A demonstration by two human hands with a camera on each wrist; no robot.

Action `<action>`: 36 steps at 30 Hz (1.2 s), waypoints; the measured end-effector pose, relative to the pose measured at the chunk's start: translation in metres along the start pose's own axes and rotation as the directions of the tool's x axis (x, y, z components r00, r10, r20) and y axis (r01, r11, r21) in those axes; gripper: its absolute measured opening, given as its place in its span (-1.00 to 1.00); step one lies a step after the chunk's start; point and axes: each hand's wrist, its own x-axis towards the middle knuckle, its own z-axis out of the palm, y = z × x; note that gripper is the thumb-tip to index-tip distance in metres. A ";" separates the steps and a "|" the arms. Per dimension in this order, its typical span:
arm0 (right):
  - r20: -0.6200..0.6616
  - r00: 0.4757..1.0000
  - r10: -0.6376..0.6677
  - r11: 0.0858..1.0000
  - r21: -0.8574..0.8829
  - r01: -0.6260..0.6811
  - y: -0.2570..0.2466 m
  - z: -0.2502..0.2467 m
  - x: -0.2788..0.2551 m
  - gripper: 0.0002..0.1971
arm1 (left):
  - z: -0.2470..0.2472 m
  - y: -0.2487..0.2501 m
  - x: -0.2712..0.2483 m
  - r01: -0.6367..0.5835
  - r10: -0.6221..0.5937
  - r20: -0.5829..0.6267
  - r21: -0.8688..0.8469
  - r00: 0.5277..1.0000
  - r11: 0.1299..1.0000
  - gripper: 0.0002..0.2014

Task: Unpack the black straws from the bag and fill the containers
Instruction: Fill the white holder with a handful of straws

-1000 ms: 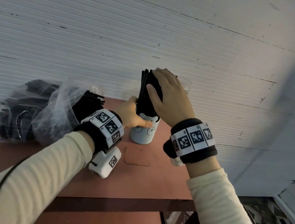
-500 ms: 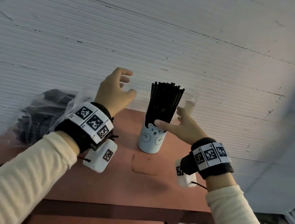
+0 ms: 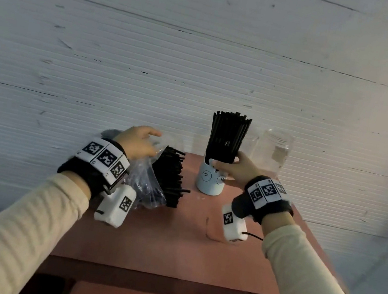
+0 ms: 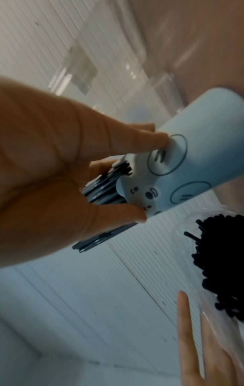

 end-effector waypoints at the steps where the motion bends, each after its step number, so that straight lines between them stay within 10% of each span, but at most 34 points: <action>1: -0.023 1.000 0.003 1.000 0.027 -0.003 -0.004 0.007 0.005 -0.20 | 0.003 -0.004 0.001 0.002 -0.002 0.010 0.008 1.000 1.000 -0.46; 19: -0.234 0.962 -0.143 0.984 -0.141 0.112 -0.015 0.033 0.032 -0.30 | 0.013 -0.028 0.026 0.000 -0.004 0.057 0.073 0.998 0.997 -0.43; 26: -0.554 0.792 -0.256 0.965 -0.191 0.179 -0.009 -0.006 0.036 -0.10 | 0.017 -0.028 0.031 0.007 -0.009 0.051 0.042 0.999 0.999 -0.44; 36: -0.464 0.885 -0.031 1.000 -0.013 0.029 -0.004 -0.006 0.063 -0.04 | 0.023 -0.028 0.033 0.006 -0.009 0.047 0.066 0.999 0.998 -0.40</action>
